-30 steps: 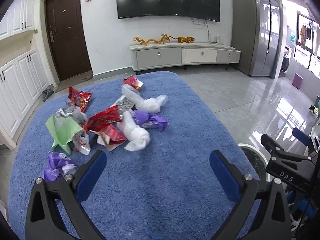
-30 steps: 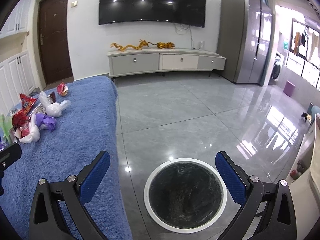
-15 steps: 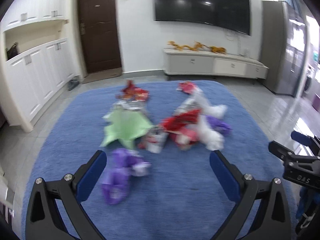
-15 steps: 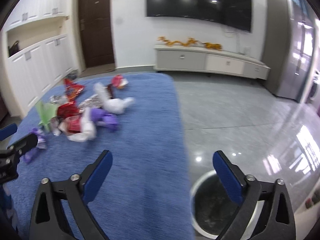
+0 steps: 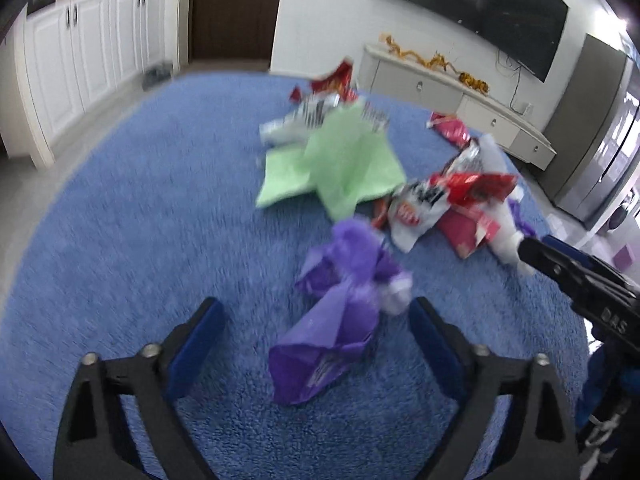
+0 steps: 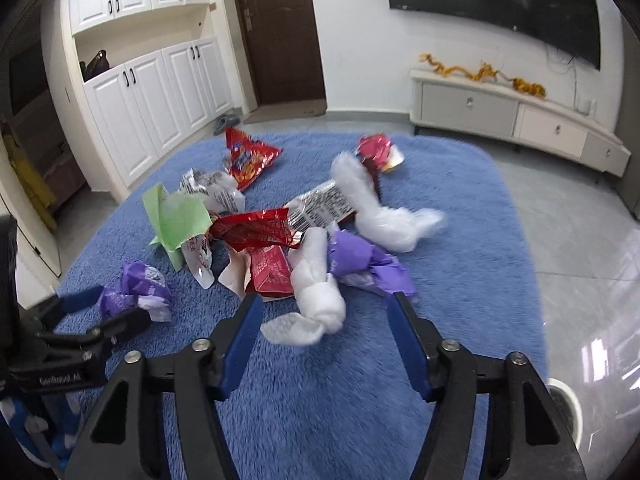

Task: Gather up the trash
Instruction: 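Grasp the white tissue with the right tool while the left tool grasps the purple wrapper, then carry both items to the bin and open both tools to drop them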

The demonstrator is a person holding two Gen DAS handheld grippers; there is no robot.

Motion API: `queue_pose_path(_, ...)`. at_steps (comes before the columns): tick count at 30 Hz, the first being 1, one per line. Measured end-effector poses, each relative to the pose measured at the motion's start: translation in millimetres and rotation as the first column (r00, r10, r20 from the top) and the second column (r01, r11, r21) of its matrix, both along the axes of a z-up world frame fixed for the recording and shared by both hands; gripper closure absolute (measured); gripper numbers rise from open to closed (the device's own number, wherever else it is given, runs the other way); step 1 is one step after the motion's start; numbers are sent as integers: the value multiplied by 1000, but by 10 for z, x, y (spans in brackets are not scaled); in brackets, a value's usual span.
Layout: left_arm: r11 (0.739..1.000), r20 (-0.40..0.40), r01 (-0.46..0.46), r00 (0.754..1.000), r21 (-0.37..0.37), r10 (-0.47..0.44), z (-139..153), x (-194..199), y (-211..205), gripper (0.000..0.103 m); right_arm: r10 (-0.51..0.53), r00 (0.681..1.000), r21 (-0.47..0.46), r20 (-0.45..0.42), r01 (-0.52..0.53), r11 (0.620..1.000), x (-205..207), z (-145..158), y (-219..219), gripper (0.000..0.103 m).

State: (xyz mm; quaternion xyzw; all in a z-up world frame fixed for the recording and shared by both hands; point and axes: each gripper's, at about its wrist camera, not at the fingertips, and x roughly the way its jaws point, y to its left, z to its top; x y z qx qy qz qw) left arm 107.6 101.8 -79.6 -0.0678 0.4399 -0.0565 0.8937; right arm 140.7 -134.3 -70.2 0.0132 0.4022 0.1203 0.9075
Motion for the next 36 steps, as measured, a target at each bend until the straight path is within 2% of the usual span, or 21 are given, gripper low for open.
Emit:
queue_pose_path(4, 1000, 11, 3, 1000, -13, -3, 17, -28, 43, 22, 7, 999, 15, -43, -6, 1000, 140, -136, 48, 49)
queue_pose_path(6, 1000, 18, 6, 1000, -12, -6, 33, -57, 44, 33, 13, 999, 24, -53, -11, 1000, 160, -182, 58, 56)
queue_pose_path(8, 1000, 21, 10, 1000, -10, -10, 56, -59, 20, 44, 13, 998, 30, -55, -11, 999, 166, -215, 52, 72)
queue_pose_path(9, 1000, 25, 14, 1000, -7, -14, 66, -73, 0, 52, 12, 998, 29, -54, -10, 1000, 173, -231, 46, 76)
queue_pose_path(11, 1000, 27, 26, 999, -3, -26, 82, -85, -40, 62, 13, 999, 27, -46, -12, 1000, 144, -234, 30, 79)
queue_pose_path(14, 999, 42, 33, 999, 39, -34, 117, -150, -124, 71, 23, 999, 32, -31, -22, 999, 82, -215, 10, 80)
queue_pose_path(27, 995, 115, 75, 990, 65, -82, 452, -396, -345, 72, 3, 998, 76, 56, -7, 997, -346, 42, -175, 83)
queue_pose_path(32, 978, 131, 183, 972, 101, -196, 566, -398, -826, 72, -79, 994, 96, 78, 71, 993, -483, 136, -481, 83)
queue_pose_path(36, 941, 130, 316, 935, 124, -331, 613, -391, -1406, 72, -198, 978, 116, 66, 189, 975, -624, 138, -940, 83)
